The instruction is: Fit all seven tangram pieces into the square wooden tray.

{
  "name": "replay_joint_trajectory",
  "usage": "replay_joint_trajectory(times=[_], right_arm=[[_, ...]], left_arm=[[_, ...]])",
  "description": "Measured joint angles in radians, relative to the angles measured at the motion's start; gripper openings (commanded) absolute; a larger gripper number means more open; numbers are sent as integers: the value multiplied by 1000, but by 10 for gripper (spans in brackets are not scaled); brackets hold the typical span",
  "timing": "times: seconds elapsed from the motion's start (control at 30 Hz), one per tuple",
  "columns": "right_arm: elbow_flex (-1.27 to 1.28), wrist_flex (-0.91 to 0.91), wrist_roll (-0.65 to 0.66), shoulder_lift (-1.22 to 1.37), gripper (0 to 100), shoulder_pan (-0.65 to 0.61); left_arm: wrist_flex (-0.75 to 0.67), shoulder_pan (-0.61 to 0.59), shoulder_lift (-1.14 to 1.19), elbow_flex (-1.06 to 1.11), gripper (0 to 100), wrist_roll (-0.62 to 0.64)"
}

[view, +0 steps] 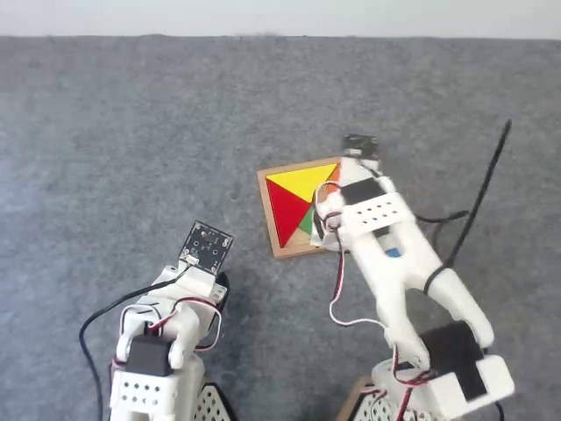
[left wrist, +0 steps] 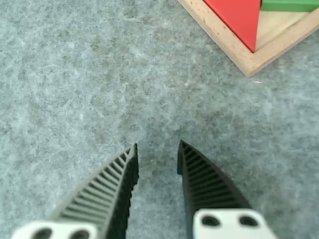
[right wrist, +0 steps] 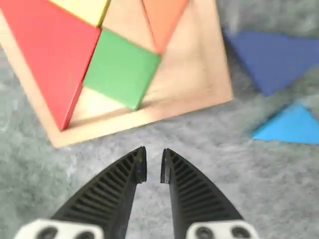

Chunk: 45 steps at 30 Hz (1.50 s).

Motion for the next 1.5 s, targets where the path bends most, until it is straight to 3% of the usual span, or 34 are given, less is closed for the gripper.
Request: replay_joint_trajectory(times=[0.1,0.2,0.43,0.5,0.57,0.63,0.73,0.93,1.23,1.5], right_arm=[[0,0,6,-21,69,51],[0,43,186,-60,72,175],[0,127,1231,-157,73,482],[0,141,1513,-161,73,520],[0,163,1714,-161,73,519],[0,172,1826,-161,74,514],[0,173,1904,-138,82,503],[-25,175,1947,-55,217,443],[-25,175,1952,32,217,353],[-25,175,2007,35,329,358]], left_arm=[[0,0,0,0,123,0],[0,0,0,0,123,0],[0,2,0,0,123,0],[0,2,0,0,123,0],[0,0,0,0,123,0],[0,0,0,0,123,0],[0,0,0,0,123,0],[0,0,0,0,123,0],[0,-2,0,0,123,0],[0,0,0,0,123,0]])
